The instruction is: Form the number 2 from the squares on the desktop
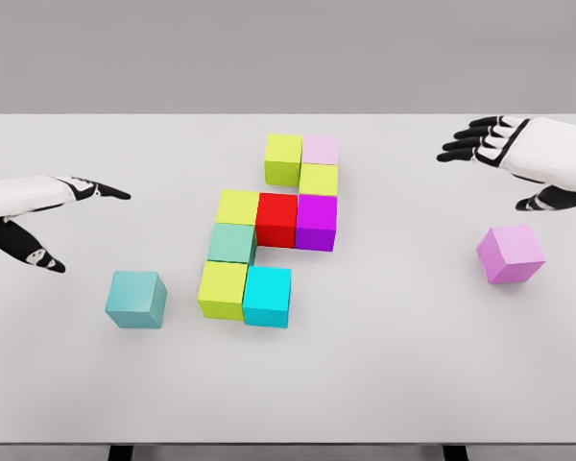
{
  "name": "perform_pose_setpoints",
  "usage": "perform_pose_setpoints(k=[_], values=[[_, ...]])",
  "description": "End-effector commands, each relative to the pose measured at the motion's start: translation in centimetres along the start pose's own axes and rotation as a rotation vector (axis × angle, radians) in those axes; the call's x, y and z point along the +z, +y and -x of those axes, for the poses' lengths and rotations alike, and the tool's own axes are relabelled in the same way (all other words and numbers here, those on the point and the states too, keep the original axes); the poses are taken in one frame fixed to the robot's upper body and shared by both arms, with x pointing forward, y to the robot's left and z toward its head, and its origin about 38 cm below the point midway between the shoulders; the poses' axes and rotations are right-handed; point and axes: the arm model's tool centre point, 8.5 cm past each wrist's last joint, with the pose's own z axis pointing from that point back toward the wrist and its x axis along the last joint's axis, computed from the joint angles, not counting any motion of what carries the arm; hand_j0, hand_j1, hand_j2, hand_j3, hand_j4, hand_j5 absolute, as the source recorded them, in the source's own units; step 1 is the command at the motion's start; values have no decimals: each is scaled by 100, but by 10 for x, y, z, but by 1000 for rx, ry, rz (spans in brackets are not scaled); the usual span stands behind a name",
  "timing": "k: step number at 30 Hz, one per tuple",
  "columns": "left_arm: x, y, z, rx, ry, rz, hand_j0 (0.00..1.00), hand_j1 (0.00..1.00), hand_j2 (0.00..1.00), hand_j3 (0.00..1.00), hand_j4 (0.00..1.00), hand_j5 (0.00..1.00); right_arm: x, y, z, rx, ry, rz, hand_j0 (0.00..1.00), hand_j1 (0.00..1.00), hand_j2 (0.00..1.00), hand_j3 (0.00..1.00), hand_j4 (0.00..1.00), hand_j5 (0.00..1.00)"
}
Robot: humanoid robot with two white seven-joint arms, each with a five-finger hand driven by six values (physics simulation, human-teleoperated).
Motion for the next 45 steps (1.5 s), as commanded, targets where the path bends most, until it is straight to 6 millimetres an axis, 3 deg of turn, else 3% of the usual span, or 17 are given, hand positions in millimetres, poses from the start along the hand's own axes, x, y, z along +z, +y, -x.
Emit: perform_pose_setpoints(k=[1,6,8,13,16,20,24,25,29,31,45], values=[[0,-1,1,19,22,6,100,100,100,100,100,100,0,-1,-1,-3,-1,2,100,100,100,100,100,100],[4,7,0,20,26,-8,100,100,100,100,100,100,2,-2,1,-7,2,2,100,100,100,100,100,100],[5,13,2,101,71,-30,100,100,100,100,100,100,21,-8,7,-12,25,-32,100,100,100,100,100,100],[2,14,0,174,227,-8,100,100,100,100,100,100,31,-4,5,-190,-43,40,100,100,100,100,100,100],[8,5,-12,155,89,75,100,100,100,100,100,100,34,14,1,-310,-78,45,100,100,100,100,100,100],[30,1,-19,171,-27,73,100,100,100,100,100,100,34,16,0,-326,-82,49,100,100,100,100,100,100],[24,-13,-19,199,-73,52,100,100,100,100,100,100,35,37,-3,-373,-79,18,100,100,100,100,100,100],[16,-26,-17,234,-94,15,100,100,100,100,100,100,35,44,-5,-389,-80,6,100,100,100,100,100,100],[16,-28,-16,248,-102,-71,100,100,100,100,100,100,34,50,0,-428,-24,-17,100,100,100,100,100,100],[16,-39,-17,262,-155,-130,100,100,100,100,100,100,34,54,7,-472,54,-38,100,100,100,100,100,100],[-16,-95,-23,229,-197,-51,100,100,100,100,100,100,31,86,11,-435,178,-180,100,100,100,100,100,100]])
